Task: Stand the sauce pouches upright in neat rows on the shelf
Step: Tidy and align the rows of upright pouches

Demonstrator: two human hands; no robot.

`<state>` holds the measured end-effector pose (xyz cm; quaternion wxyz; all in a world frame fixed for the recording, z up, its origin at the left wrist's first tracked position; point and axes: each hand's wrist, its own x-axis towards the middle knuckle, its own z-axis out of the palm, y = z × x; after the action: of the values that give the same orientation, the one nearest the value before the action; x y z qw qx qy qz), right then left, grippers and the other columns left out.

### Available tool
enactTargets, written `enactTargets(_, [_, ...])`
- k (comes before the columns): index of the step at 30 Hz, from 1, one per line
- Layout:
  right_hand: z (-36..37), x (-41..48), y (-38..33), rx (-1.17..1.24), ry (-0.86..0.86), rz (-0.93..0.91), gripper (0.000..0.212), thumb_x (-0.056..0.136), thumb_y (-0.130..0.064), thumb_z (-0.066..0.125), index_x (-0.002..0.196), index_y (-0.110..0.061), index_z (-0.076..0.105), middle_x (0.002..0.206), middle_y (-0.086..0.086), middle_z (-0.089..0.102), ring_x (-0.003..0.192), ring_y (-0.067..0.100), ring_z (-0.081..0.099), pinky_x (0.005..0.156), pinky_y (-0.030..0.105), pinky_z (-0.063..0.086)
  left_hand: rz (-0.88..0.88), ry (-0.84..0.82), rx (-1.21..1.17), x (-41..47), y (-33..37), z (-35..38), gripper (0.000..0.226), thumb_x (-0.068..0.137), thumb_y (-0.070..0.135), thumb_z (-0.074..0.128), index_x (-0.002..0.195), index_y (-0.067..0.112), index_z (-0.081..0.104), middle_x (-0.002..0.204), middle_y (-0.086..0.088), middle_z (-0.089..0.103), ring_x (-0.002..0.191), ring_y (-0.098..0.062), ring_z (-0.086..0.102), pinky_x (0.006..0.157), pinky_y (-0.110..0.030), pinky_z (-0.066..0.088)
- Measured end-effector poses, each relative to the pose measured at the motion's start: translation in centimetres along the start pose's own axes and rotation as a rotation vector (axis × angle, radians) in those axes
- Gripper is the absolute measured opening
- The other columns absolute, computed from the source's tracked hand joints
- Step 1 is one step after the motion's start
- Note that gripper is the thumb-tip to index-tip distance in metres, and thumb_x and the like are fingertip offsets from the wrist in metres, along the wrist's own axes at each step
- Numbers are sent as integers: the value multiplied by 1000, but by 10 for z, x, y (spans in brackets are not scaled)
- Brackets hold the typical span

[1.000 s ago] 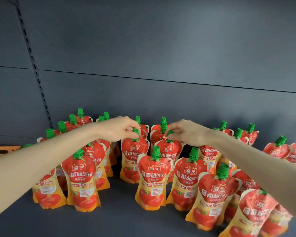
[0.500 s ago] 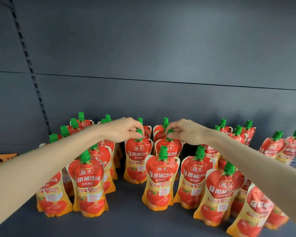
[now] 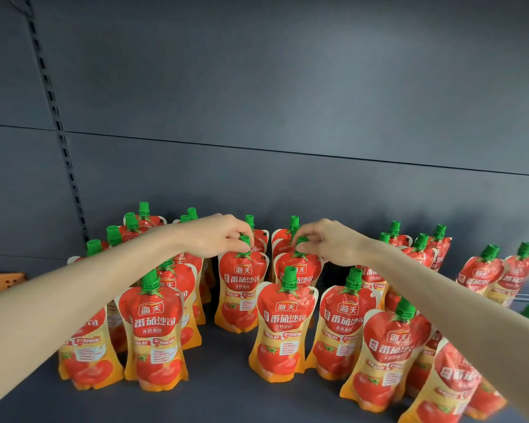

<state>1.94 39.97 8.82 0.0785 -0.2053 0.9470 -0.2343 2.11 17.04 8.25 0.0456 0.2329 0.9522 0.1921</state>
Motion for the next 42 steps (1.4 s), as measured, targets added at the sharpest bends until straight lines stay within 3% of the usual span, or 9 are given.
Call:
enactTargets(7, [0, -1, 1, 29, -19, 13, 27, 95, -25, 50, 119, -15, 58, 117, 5, 64, 105, 21, 62, 91, 37, 53, -5, 6, -16, -1, -1, 3, 25, 96, 29, 48, 114, 17, 60, 52, 4, 51, 56, -8, 52, 75, -29, 49])
enactTargets(12, [1, -1, 1, 30, -17, 15, 25, 95, -25, 49, 117, -16, 58, 115, 4, 64, 104, 21, 62, 92, 37, 53, -17, -25, -41, -2, -2, 3, 25, 95, 29, 48, 116, 19, 58, 97, -13, 71, 95, -20, 66, 91, -38, 51])
enactTargets(15, [1, -2, 0, 13, -13, 13, 28, 95, -27, 49, 120, -16, 57, 117, 5, 64, 104, 20, 62, 92, 35, 53, -27, -35, -80, -4, -1, 2, 27, 95, 28, 50, 120, 20, 56, 110, -4, 69, 103, -14, 64, 95, -32, 49])
enactTargets(22, [1, -8, 5, -31, 77, 18, 37, 92, -32, 54, 126, -17, 52, 118, 4, 64, 102, 18, 62, 92, 30, 51, -53, 84, -187, -12, -2, 0, 33, 91, 29, 57, 122, 20, 53, 114, 0, 63, 101, -12, 62, 89, -24, 49])
enactTargets(27, [-12, -28, 10, -49, 155, -20, 29, 90, -36, 57, 113, -19, 62, 111, -1, 68, 98, 11, 62, 89, 24, 47, 6, 248, -110, -26, 13, -9, 25, 90, 29, 57, 114, 23, 59, 107, 7, 63, 95, -5, 62, 80, -15, 47])
enactTargets(31, [-19, -55, 13, 16, 49, -24, 25, 84, -39, 63, 102, -22, 67, 101, -7, 70, 96, 8, 65, 95, 32, 49, 128, 280, -177, -39, 43, 4, 21, 87, 33, 60, 106, 26, 63, 102, 14, 66, 95, 3, 60, 79, -10, 45])
enactTargets(35, [-14, -75, 20, -45, -61, 38, 35, 79, -40, 69, 110, -24, 64, 103, -7, 69, 95, 10, 65, 92, 33, 52, 165, 141, -251, -39, 60, 42, 35, 82, 36, 67, 114, 25, 58, 113, 10, 62, 103, -1, 58, 89, -17, 48])
enactTargets(38, [-10, -82, 21, -105, -38, 36, 26, 81, -33, 69, 106, -25, 64, 93, -11, 67, 86, 5, 64, 80, 22, 51, 158, 154, -368, -39, 61, 66, 41, 82, 30, 69, 119, 25, 52, 123, 6, 58, 114, -6, 54, 96, -25, 47])
enactTargets(42, [-5, -81, 15, -143, 29, -1, 11, 84, -24, 67, 95, -25, 66, 89, -7, 68, 80, 7, 63, 74, 22, 50, 149, 246, -435, -42, 61, 72, 30, 87, 13, 63, 115, 19, 55, 114, 0, 63, 104, -7, 61, 84, -14, 51])
